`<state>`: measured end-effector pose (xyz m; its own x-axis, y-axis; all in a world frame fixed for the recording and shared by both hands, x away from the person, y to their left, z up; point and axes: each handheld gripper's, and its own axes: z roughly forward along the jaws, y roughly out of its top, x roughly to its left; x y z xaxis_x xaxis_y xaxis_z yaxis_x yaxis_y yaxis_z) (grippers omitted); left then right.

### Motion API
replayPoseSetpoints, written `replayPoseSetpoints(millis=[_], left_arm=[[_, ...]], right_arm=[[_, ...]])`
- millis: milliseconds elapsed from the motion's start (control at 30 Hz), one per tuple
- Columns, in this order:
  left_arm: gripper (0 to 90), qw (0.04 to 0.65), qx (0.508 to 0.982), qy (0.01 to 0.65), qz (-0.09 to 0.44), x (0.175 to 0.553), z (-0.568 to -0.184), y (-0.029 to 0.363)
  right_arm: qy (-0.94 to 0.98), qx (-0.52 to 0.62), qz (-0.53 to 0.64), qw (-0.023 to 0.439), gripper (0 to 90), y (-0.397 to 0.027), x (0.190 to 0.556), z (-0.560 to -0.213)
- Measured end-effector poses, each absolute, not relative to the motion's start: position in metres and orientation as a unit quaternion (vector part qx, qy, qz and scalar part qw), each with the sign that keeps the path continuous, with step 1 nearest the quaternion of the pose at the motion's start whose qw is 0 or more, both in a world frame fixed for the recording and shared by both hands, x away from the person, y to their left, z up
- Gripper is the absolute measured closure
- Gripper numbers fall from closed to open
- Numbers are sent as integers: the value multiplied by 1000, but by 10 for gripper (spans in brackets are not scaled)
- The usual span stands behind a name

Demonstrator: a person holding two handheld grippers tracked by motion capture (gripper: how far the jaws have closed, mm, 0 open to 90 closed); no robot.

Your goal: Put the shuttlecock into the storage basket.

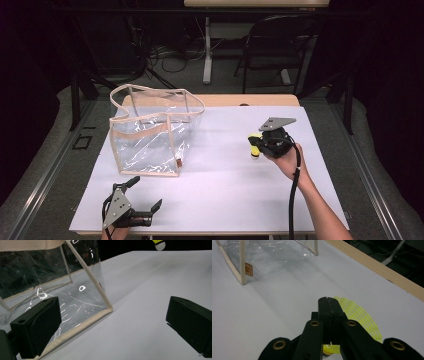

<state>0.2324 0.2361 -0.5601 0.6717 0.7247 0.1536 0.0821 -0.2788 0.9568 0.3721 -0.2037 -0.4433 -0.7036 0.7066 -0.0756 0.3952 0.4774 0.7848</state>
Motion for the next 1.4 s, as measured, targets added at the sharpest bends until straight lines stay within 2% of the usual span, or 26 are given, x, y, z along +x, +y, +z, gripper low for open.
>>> replayPoseSetpoints(millis=[1400], left_arm=[[0, 537, 740, 271, 301, 233, -560, 236]], right_arm=[[845, 303, 396, 194, 900, -166, 388, -425]])
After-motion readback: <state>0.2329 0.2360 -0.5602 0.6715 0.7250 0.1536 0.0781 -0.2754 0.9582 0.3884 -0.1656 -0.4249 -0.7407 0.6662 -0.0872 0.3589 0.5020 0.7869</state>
